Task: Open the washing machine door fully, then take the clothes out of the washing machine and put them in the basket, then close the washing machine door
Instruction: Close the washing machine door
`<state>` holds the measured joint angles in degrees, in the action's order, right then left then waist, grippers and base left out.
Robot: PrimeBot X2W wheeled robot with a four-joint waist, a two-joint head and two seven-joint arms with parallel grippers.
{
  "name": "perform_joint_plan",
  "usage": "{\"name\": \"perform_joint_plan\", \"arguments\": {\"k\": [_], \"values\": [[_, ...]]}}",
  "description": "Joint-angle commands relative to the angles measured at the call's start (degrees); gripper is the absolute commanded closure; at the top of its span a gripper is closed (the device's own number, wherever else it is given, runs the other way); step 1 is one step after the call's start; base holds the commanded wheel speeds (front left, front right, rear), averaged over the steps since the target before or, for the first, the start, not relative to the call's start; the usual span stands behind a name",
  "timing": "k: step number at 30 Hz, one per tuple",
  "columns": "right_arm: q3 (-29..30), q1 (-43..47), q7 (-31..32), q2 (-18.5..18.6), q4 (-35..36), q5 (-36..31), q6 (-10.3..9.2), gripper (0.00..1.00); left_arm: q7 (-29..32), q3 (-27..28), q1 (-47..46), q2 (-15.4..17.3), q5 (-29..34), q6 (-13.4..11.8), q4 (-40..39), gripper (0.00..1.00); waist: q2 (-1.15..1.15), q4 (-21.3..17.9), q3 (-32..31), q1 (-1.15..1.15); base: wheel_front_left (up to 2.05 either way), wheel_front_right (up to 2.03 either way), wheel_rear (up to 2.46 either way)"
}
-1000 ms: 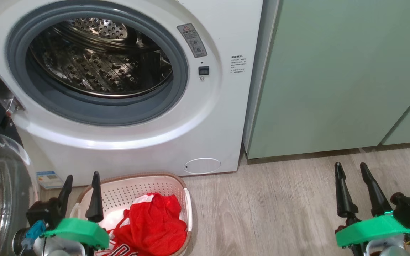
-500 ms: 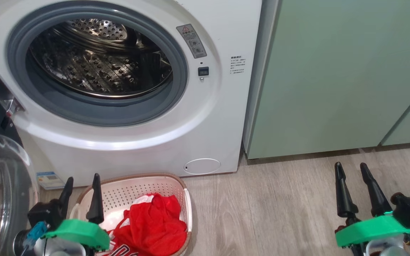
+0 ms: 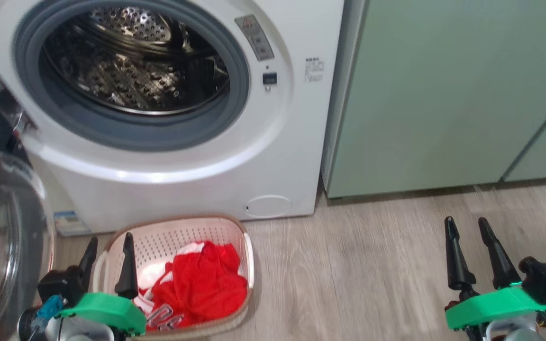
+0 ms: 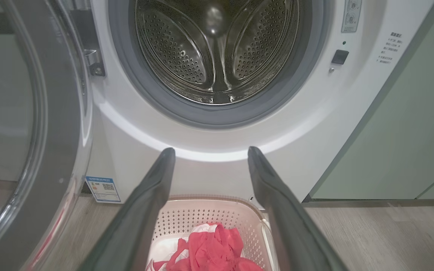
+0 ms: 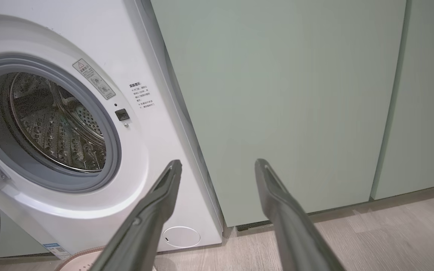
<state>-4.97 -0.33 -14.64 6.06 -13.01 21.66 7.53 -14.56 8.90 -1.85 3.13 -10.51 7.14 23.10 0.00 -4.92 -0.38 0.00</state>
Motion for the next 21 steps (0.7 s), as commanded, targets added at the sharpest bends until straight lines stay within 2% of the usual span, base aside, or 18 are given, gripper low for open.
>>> {"name": "perform_joint_plan", "arguments": {"k": [1,12,21], "values": [[-1.3,-0.8,-0.4,0.2,1.6,-0.4,-0.04,0.00,-0.4,2.2,-2.4,0.4,0.6,0.3,-1.4,0.00,0.00,0.0,0.0,0.00,-2.13,2.13,0.00],[-1.2,-0.6,-0.4,0.2,1.6,-0.3,-0.04,0.00,-0.4,1.5,-2.2,0.6,0.7,0.3,-2.6,0.00,0.00,0.2,-0.1,0.00,-1.92,1.92,0.00],[-1.2,-0.3,-0.4,0.2,1.6,-0.3,-0.04,0.00,-0.4,0.3,-1.6,0.5,0.0,0.3,-3.5,0.00,0.00,0.6,-0.4,0.00,-0.76,0.76,0.00]]}}
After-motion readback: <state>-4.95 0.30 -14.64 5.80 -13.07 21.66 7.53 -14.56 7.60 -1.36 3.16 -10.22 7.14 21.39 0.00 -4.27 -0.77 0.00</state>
